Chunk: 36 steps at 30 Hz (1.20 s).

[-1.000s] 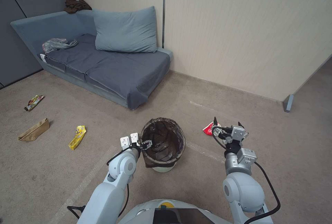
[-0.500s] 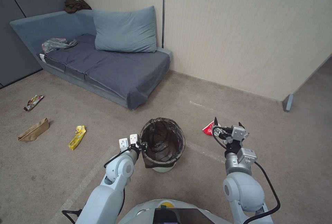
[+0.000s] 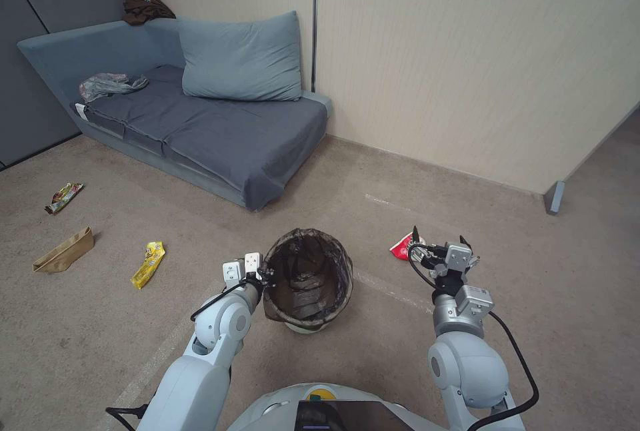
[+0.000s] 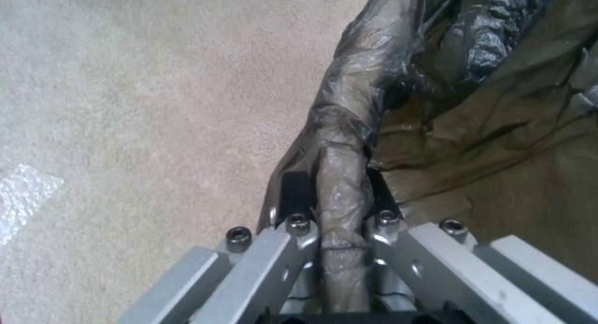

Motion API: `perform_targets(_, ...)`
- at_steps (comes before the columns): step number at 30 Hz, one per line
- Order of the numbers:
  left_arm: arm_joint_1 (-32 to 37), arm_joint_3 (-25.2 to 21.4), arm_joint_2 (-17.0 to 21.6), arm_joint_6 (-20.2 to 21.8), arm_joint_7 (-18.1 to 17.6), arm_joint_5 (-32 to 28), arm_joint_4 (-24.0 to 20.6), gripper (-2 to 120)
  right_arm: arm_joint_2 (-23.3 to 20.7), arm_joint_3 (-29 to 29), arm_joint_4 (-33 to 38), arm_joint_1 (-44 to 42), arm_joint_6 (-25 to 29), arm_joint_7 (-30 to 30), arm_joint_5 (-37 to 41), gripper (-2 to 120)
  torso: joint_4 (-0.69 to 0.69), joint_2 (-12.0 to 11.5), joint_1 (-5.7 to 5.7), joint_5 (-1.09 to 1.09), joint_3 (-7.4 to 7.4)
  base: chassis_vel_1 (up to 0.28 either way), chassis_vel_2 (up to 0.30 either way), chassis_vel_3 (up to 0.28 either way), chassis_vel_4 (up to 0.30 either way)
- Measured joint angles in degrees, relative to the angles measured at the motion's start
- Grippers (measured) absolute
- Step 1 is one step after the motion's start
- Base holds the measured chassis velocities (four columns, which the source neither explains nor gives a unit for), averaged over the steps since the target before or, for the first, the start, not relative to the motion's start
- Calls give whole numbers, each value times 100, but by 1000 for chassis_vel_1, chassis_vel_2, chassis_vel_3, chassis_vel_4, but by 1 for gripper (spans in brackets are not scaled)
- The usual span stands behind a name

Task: Pick up the trash bin, then pick up the garbage from the floor and place it into the trash bin.

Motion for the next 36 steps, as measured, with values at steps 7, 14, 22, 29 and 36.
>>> perform_targets(7,-32,-162,137,-3,5,185,-655,0,-26,14,2,23,-10,2,0,100,0,0,0,0,-1,0,0,0,0)
perform_targets(14,25,-375,559,-9,181,-76,-1941,0,-31,30,16,25,-21,7,1,100,0,0,0,1,-1,0,0,0,0)
perform_targets(22,401,-674,898,-9,384,-279,-2865,0,-37,30,24,35,-27,6,-15,100,0,1,0,0,-1,0,0,0,0)
perform_targets(29,678,-849,964,-11,637,-77,-3076,0,-30,2,37,12,49,-13,-8,100,0,1,0,0,-1,0,0,0,0)
perform_targets(36,754,-875,862,-11,982,225,-3069,0,-49,11,41,-15,62,-22,-37,100,0,1,0,0,-1,0,0,0,0)
